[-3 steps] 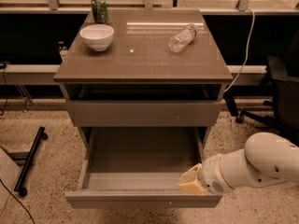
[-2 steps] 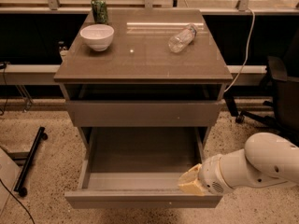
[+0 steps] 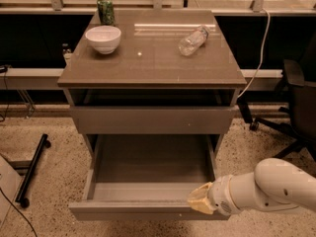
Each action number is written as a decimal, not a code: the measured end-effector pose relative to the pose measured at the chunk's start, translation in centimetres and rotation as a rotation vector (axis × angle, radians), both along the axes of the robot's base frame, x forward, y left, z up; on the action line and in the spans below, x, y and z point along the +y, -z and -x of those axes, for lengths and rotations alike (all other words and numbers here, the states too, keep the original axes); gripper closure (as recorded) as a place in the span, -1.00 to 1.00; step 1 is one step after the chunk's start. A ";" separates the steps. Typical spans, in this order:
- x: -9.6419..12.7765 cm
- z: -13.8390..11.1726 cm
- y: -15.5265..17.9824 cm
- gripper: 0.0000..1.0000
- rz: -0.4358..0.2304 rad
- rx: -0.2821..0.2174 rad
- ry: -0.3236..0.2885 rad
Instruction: Close middle drawer
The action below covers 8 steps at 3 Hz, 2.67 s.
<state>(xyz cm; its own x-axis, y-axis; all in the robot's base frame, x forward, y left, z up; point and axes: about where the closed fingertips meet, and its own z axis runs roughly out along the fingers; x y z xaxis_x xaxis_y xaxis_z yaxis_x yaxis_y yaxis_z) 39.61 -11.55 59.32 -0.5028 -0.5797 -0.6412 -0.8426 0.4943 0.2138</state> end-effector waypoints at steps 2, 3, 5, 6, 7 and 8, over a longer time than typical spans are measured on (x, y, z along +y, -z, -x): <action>-1.1 0.1 8.3 1.00 -0.066 0.065 0.107; -1.5 -0.4 12.6 1.00 -0.095 0.112 0.145; -1.9 -2.4 17.2 1.00 -0.136 0.154 0.181; -0.6 -5.0 16.8 1.00 -0.162 0.051 0.182; 0.4 -7.1 16.6 1.00 -0.170 -0.018 0.174; 1.4 -10.2 16.3 1.00 -0.177 -0.090 0.161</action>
Offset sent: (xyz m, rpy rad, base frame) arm -0.0022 -0.0204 -0.1418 0.1156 0.1249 -0.1883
